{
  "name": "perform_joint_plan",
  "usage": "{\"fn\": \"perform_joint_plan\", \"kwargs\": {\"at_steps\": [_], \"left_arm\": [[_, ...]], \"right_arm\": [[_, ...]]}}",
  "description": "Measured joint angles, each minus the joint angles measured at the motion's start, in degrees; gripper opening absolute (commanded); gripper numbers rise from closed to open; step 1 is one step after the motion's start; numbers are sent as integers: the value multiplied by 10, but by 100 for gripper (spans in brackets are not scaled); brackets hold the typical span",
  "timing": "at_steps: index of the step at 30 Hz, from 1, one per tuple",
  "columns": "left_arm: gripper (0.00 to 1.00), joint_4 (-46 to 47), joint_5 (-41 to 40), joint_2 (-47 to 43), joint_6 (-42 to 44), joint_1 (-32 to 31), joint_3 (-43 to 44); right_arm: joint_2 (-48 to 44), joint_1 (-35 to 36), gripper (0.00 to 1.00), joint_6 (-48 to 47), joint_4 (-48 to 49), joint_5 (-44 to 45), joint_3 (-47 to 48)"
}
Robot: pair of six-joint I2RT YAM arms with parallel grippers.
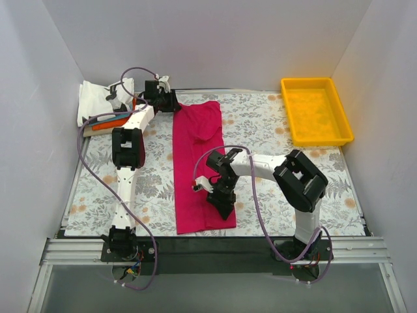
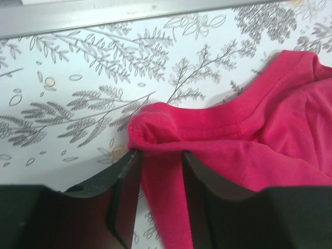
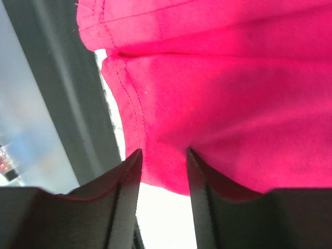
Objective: Fold and stack the t-shirts
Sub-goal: Fold the tshirt
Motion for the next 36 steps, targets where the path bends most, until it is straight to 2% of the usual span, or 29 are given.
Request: {"fn": "perform_joint_plan", "kwargs": {"at_steps": [4,6,11,13,15,19,22,25,28,31,36], "left_arm": [[47,31,7,5,-12,-5,1],[54,50,18,0,-14,-6,-10],[56,57,52,-57,-10,-4,-61],[56,51,76,-127,1,-2,-126],[56,56,103,-242,22,1,-233],[56,68,169,-540,90,8,-478],[56,55,218,-775,185,-5,-633],[55,9,242,-958,303,-67,-759],[54,-52,236,-1043,377,-145,-870],[54,-108,209,-1054,412,-205,-957],[54,-148,177,-1083,461,-245,-1047]], "right_arm": [[-1,-38,50,2,7,9,20],[-9,-69,51,1,16,21,30],[-62,-138,49,3,29,39,62],[-104,-154,49,2,39,43,65],[-153,-158,49,-6,41,50,60],[-274,-144,50,-43,52,68,-3],[-351,-106,50,-76,56,94,-81],[-382,-67,50,-100,63,117,-156],[-384,-41,50,-123,87,151,-219],[-388,-22,50,-148,122,181,-264],[-423,9,50,-194,200,210,-320]]}}
